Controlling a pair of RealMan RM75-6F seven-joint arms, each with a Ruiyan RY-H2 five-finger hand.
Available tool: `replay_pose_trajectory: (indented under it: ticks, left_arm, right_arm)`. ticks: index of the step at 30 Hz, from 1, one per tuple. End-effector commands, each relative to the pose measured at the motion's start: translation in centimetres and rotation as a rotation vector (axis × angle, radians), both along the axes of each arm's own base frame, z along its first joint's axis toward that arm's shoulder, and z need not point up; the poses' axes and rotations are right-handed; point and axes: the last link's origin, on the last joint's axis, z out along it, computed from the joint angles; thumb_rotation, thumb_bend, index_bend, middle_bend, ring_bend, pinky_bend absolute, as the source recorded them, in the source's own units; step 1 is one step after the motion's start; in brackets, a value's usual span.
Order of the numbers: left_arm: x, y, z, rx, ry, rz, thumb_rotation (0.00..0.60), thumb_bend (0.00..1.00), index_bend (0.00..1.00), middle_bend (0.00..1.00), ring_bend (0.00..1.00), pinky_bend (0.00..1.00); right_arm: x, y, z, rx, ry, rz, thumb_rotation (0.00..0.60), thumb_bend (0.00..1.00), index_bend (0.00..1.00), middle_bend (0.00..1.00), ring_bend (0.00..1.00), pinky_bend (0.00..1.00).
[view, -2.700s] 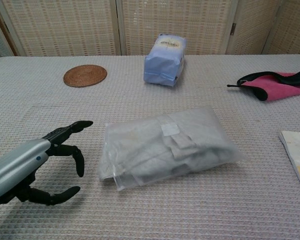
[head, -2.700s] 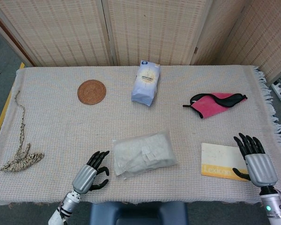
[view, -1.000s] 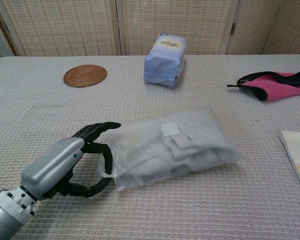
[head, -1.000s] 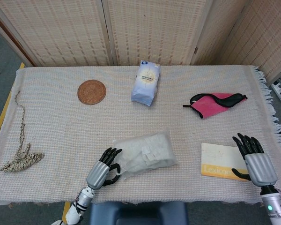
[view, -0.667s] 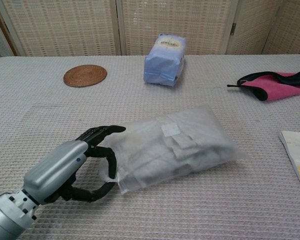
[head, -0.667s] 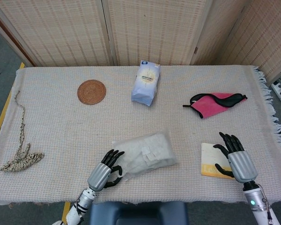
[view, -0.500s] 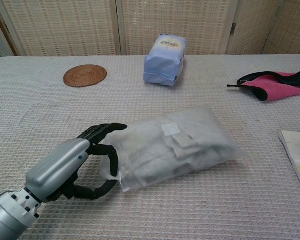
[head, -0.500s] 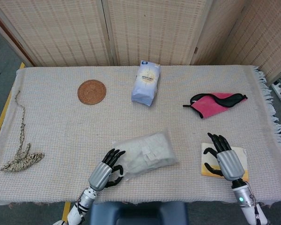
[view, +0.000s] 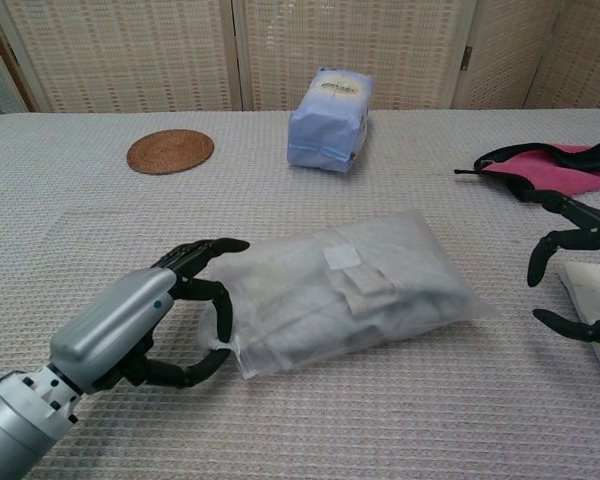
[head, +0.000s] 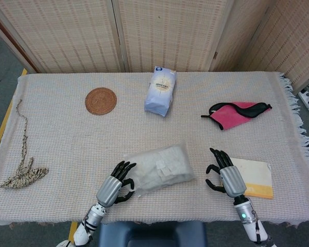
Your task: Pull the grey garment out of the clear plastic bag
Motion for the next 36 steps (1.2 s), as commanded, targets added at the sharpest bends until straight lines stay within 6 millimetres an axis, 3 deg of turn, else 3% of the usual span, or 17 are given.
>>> replay_pose_trajectory:
  ticks: [1,18,36]
  left_arm:
    - [-0.1,0.2,0.1,0.001,0.001,0.003,0.6,0.49,0.72,0.13,0.0,0.0]
    - [0.1,0.6,0.1,0.004,-0.004,0.002,0.6,0.49,0.71,0.13,0.0,0.0]
    - [0.4,0.8,0.7,0.01,-0.005,-0.005,0.6,0.5,0.71,0.13,0.0,0.0]
  right_arm:
    - [0.1,0.0,-1.0,0.018,-0.016,0.002,0.6,0.25,0.5,0.0,0.0,0.0]
    - [1.4,-0.1,-3.7,0.038,-0.123,0.0,0.6,0.26,0.55,0.01,0.0,0.0]
    - [1.8,-1.2,-4.4,0.038,-0.107,0.008,0.6,0.4,0.59,0.02,0.0,0.0]
